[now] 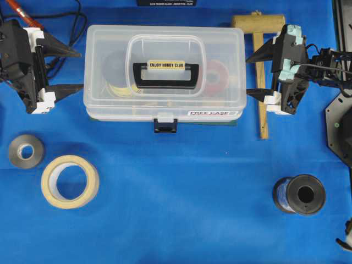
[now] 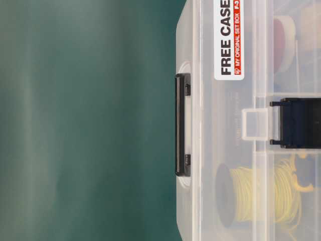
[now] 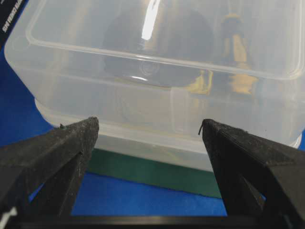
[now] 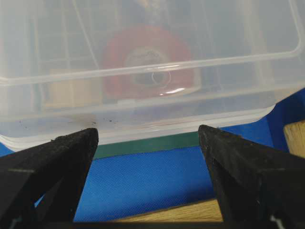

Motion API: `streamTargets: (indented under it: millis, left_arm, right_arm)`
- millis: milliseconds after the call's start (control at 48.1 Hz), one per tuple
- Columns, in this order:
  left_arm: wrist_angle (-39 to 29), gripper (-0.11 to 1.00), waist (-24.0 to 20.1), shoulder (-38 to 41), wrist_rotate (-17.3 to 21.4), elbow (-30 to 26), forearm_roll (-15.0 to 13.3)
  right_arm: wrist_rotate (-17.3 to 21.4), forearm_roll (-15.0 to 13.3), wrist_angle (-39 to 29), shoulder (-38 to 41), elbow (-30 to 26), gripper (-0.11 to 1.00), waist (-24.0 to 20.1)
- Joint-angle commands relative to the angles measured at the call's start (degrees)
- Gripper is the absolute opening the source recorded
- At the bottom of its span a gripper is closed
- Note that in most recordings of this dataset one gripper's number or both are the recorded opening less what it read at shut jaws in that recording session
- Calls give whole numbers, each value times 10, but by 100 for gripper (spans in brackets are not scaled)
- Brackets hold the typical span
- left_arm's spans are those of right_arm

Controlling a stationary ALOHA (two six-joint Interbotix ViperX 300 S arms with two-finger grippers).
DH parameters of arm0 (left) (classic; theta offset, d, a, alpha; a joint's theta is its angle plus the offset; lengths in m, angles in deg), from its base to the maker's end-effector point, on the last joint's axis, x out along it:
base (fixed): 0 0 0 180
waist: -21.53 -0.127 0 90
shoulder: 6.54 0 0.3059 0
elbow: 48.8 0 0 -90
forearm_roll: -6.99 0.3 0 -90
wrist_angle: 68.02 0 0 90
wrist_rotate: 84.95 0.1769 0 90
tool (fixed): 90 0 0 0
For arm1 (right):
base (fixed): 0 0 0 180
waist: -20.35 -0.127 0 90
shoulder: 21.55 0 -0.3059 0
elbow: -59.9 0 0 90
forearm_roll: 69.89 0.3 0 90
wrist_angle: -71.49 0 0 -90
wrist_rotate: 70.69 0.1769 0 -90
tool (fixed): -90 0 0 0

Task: Open the tool box with both arms.
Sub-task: 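Close both grippers on the lid edges of the clear box, then lift the lid with both grippers and swing it back away from the front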

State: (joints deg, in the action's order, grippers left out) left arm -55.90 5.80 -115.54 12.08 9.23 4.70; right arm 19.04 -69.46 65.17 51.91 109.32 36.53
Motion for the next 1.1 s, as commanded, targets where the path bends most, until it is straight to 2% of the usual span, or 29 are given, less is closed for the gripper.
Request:
streamTargets:
  millis: [0,395,832,1082]
  left_arm:
    - [7,93,2,-8,-1,-23,-1]
    - [7,93,2,-11,0,-45,-1]
    - [6,93,2,-64,8,-45,-1]
    - [4,93,-4,-64,10,-46,-1]
  right_arm:
    - [2,2,12,-2,-35,85,-8]
    - [1,1,11,-21,-57,85,-18]
    - [-3,-1,-3,-75,-66,85,-17]
    - [-3,-1,-5,-91,-66,85,-18]
